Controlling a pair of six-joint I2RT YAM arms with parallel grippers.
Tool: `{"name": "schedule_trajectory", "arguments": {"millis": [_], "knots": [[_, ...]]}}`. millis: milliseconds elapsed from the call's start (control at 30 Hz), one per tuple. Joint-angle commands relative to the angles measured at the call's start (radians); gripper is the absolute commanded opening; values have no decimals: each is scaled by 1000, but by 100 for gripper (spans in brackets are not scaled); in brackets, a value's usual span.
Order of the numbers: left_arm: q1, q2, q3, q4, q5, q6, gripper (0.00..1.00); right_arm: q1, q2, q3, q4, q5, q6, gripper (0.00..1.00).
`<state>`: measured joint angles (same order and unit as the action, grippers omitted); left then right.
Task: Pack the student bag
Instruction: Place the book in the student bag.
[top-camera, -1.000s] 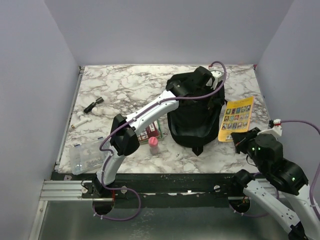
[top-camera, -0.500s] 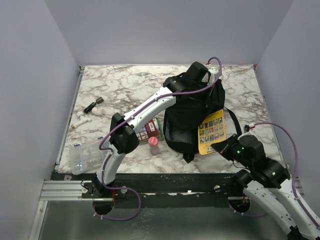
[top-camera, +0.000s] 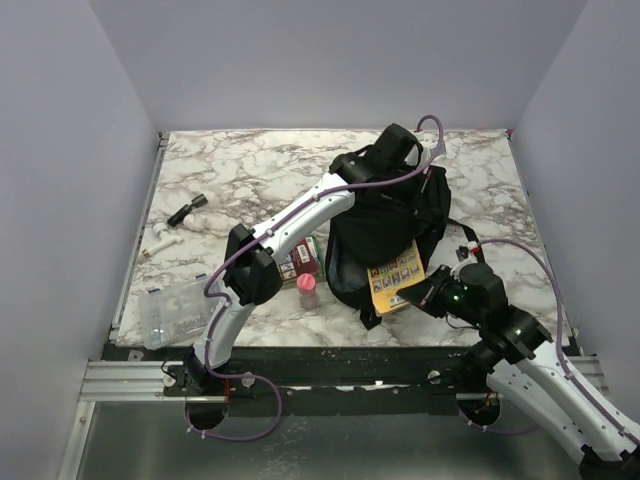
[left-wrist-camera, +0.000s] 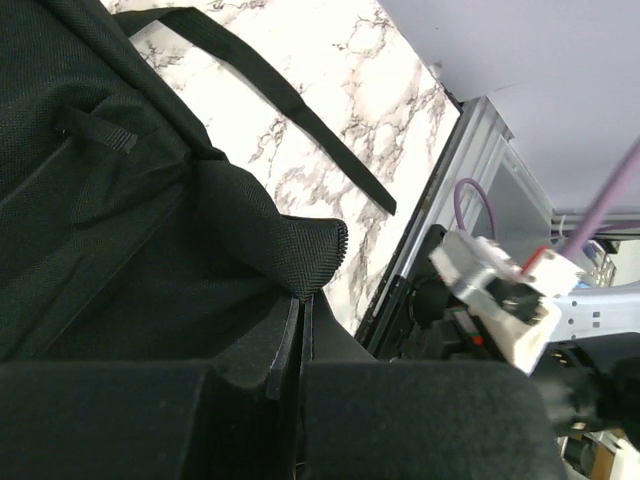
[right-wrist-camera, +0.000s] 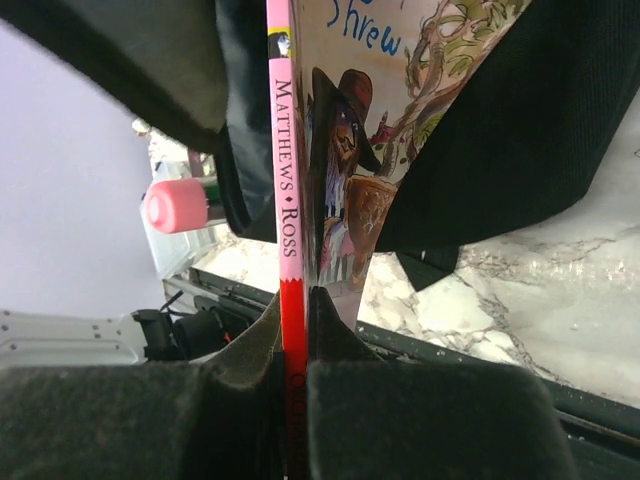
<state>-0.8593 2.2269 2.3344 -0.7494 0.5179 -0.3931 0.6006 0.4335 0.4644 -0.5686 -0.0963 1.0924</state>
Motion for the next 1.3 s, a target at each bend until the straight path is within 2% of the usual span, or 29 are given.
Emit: {"name": "schedule_trajectory", "arguments": {"millis": [0, 133, 400, 533, 700, 833, 967, 1033, 1100, 1267], "knots": [[-6, -42, 0, 68, 84, -25, 0, 4, 103, -42, 170, 10, -22, 1], [-5, -87, -73, 50, 48, 20, 7, 1, 272, 102, 181, -1, -144, 1], [11, -116, -56, -3, 25, 58, 10, 0, 239, 249, 145, -30, -81, 1], [18, -125, -42, -4, 33, 44, 10, 1, 219, 222, 156, -103, 31, 1], [33, -116, -43, -4, 33, 38, 10, 1, 114, 176, 178, -179, 133, 1], [45, -93, -26, -4, 56, 9, 8, 1, 51, 125, 146, -100, 128, 1], [46, -96, -40, -4, 86, -6, 8, 0, 80, 19, 274, -20, 106, 1], [44, -102, -61, -2, 94, 1, 11, -3, 145, -26, 327, 1, 106, 1], [41, -113, -92, -2, 94, 16, 15, -18, 218, -43, 394, -45, 100, 1], [33, -163, -197, -2, -1, 78, 35, -45, 238, -84, 439, -28, 71, 1]]}}
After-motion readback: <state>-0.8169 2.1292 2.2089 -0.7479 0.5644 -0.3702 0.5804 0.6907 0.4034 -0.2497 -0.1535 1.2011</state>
